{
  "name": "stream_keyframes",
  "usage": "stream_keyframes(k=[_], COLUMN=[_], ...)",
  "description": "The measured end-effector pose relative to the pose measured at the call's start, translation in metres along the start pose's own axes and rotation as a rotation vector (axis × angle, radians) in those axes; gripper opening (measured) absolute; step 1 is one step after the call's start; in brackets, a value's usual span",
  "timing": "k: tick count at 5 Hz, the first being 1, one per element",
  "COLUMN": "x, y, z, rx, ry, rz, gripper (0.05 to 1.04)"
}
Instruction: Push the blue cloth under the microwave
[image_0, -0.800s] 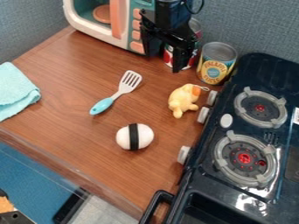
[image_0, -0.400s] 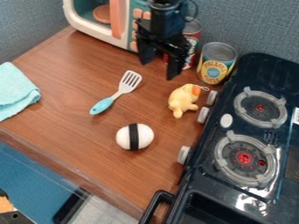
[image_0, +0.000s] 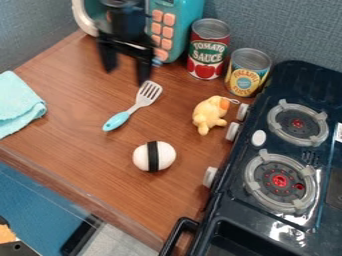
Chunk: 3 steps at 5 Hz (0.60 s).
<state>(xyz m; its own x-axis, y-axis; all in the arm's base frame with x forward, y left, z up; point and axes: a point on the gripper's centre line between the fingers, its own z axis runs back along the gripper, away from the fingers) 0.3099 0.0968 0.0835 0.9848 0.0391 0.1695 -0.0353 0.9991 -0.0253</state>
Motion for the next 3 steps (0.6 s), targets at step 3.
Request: stream_keyframes(k=[3], x=[-0.092], y=[0.110], z=[-0.010], rx=[0.095], ry=[0.093], rz=[0.295], gripper=[0.999])
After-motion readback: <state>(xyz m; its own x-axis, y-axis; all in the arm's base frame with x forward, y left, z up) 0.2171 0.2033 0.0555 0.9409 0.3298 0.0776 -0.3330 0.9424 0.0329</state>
